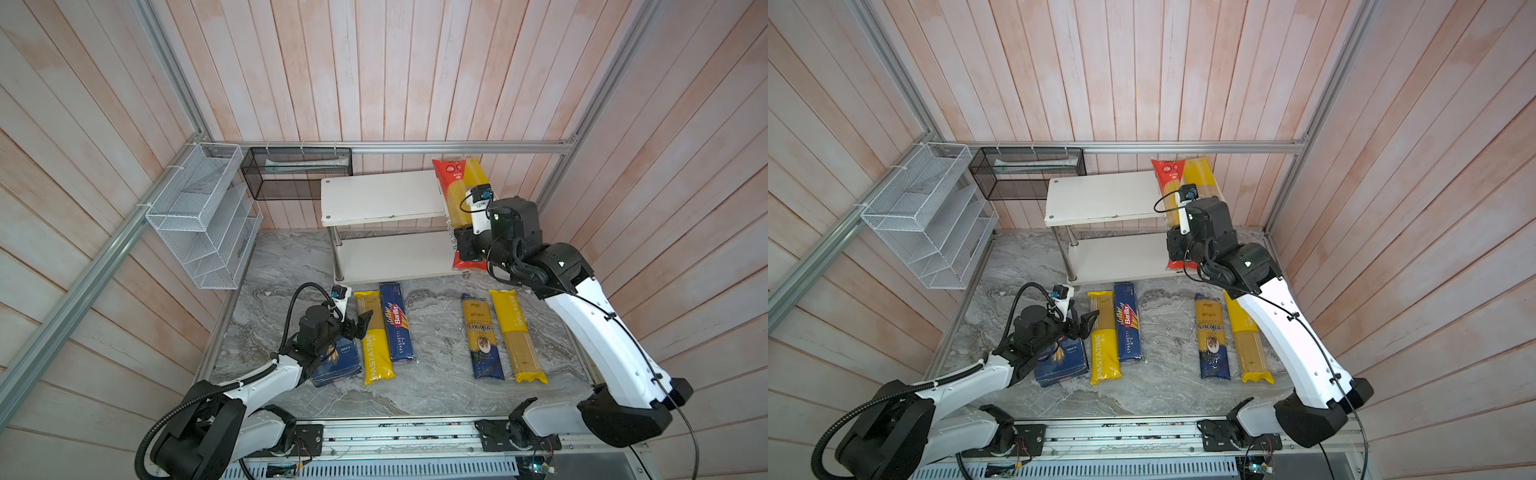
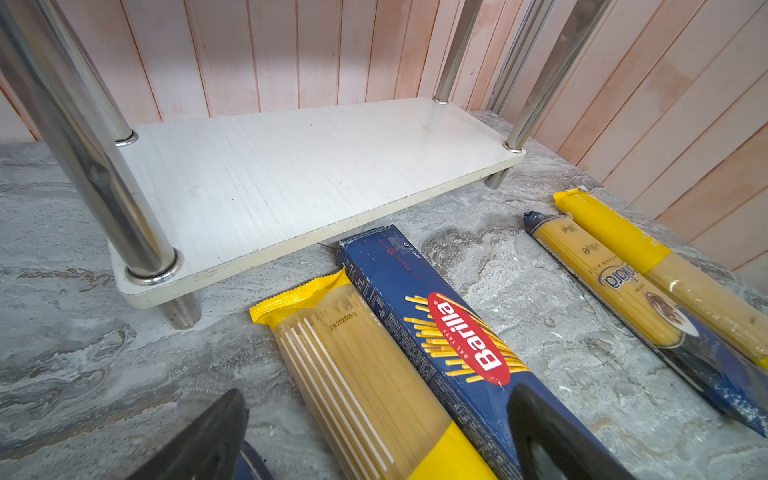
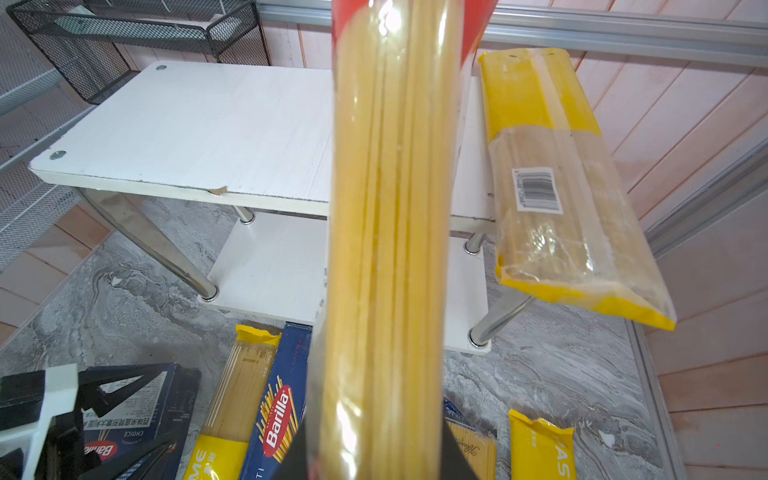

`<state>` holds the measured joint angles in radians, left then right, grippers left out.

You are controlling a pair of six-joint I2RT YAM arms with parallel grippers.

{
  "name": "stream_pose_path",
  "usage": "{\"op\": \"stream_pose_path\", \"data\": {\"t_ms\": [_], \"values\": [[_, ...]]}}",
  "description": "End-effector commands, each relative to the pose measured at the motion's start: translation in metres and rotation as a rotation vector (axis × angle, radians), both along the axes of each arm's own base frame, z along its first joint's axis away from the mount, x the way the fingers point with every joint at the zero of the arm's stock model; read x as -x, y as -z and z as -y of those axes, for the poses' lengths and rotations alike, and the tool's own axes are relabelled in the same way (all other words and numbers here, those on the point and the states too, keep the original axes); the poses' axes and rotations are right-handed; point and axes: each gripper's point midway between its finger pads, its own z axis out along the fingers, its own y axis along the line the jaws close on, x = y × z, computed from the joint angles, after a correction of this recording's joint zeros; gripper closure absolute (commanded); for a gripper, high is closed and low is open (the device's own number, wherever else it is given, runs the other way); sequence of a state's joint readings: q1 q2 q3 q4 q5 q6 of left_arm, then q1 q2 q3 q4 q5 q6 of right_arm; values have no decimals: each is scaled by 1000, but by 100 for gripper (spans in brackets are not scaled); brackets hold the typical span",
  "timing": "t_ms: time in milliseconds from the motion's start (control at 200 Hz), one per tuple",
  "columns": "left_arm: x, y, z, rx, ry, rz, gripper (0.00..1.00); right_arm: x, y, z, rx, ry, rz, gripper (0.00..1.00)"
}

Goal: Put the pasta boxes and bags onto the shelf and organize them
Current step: 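Carry the red bag up toward the shelf's top tier with the right gripper, then lower the red bag onto the top tier beside the yellow bag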

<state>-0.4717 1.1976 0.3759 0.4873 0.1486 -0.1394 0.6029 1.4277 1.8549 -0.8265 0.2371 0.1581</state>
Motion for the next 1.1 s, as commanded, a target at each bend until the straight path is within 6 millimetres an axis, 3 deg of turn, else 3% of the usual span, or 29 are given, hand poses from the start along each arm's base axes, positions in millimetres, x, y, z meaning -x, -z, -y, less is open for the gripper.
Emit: {"op": "stream_pose_path", "data": {"t_ms": [0, 290, 575, 845, 1090], "values": [[1, -4, -1, 8, -3, 23, 0, -11, -65, 0, -83, -7, 168, 99], [3, -9, -1, 28, -3, 35, 0, -54, -74, -10, -62, -7, 163, 99], [5, -12, -3, 34, -6, 45, 0, -95, -60, -12, -54, -8, 127, 99], [5, -14, -5, 22, -17, 56, 0, -127, -46, 1, -45, 43, 119, 100], [4, -11, -7, 12, -27, 51, 0, -146, -31, -7, -36, 42, 101, 100]]}}
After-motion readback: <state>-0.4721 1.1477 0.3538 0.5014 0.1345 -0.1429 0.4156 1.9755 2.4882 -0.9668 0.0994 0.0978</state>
